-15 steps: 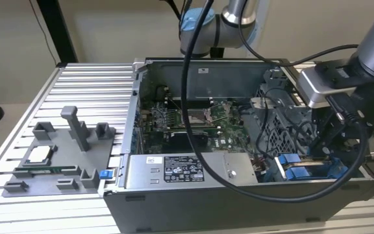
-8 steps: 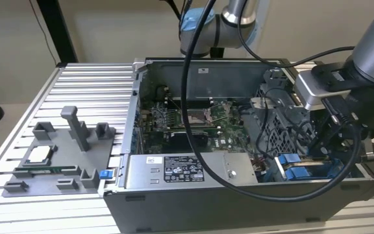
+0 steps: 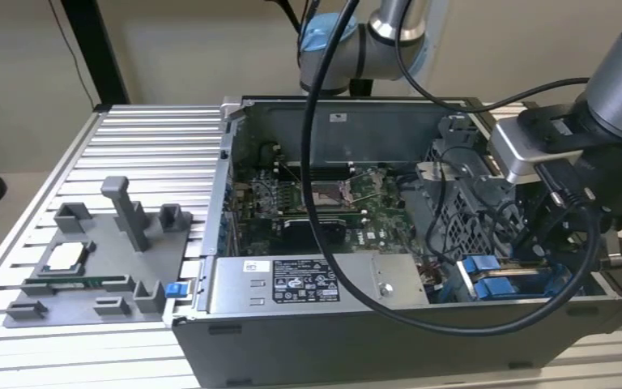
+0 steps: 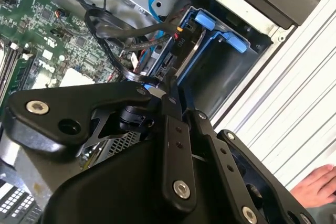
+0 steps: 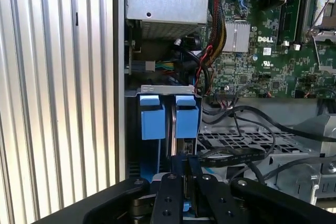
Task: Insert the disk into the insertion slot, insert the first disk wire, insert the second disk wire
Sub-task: 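Insert the second disk wire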
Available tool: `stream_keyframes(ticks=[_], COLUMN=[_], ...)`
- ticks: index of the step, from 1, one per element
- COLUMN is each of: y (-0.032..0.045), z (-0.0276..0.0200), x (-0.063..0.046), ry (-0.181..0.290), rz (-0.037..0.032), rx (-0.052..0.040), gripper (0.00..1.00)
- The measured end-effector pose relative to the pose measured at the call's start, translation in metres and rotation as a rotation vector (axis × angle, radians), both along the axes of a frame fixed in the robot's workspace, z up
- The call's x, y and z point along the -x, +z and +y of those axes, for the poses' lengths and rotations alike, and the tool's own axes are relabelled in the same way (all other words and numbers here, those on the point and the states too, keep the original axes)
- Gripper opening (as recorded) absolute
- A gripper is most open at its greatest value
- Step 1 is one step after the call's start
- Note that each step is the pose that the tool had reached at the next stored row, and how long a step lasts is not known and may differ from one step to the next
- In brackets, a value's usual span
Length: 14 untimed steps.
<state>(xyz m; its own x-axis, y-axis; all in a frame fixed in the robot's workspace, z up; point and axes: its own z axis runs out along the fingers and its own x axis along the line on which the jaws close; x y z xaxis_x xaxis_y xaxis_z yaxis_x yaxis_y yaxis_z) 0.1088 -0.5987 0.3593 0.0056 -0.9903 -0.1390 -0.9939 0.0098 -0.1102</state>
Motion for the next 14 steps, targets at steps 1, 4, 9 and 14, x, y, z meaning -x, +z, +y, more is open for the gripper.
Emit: stream_keyframes(ticks=[1, 4, 9, 14], y=[0.0000, -0.0006, -0.0032, -0.0071], z=[0.0000, 0.0001, 0.0010, 0.0042], x=[0.0000, -0.0001, -0.0026, -0.0073], ry=[0.000, 0.000, 0.000, 0.001], rz=[0.0000, -0.0010, -0.0040, -0.0082], rx=[-0.0002, -0.0028, -0.0075, -0.0102], gripper=[0.00, 0.00, 0.00, 0.00])
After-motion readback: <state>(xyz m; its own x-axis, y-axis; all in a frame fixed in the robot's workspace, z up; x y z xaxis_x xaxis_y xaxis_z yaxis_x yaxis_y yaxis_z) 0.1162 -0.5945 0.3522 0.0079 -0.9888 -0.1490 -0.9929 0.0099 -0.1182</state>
